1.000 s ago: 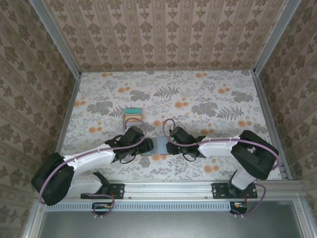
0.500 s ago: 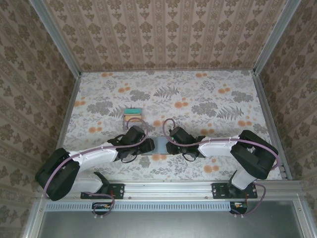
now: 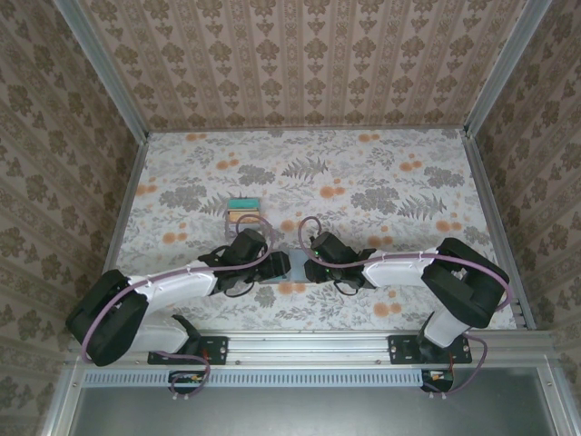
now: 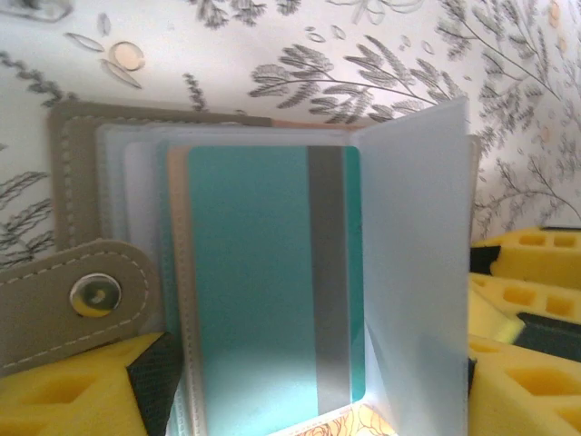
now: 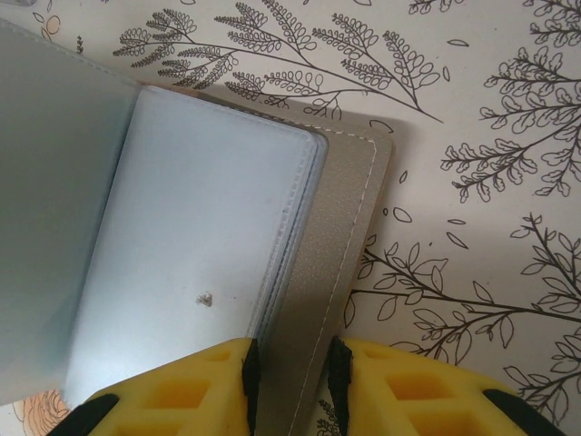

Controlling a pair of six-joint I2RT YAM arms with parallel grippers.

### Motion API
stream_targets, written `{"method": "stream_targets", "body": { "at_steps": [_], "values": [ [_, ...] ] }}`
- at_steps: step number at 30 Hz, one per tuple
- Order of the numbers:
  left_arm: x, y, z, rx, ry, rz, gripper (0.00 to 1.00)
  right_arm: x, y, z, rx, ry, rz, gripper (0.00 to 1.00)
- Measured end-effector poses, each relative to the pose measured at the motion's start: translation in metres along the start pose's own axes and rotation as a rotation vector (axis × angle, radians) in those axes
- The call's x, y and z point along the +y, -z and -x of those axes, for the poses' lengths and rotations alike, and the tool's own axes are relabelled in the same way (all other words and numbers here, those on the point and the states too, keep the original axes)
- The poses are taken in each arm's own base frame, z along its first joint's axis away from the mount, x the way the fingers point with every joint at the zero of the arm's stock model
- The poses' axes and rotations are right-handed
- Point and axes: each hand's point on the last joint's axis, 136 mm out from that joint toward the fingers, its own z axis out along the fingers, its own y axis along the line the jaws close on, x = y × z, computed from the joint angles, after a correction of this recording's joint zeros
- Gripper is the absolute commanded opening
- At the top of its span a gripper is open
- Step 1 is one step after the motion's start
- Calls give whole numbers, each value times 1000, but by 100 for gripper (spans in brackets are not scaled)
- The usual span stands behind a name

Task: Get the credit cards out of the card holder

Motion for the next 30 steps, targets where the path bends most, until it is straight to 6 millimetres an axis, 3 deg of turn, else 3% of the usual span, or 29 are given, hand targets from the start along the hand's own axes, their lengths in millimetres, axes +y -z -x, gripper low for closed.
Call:
{"method": "stream_targets", "body": {
  "at_steps": [2,15,25,30],
  "values": [
    [-4,0,1,-3,-12,-13,100,0,0,0,0,0,0,32],
    [-6,4,1,-5,-23,-15,100,0,3,2,-12,-4,-2,36],
    [0,11,1,-7,-29,7,100,-4,30,14,-72,-10,-23,39],
    [1,11,1,-4,-36,8,100,-5,33,14,-71,-9,-26,39]
  ]
}}
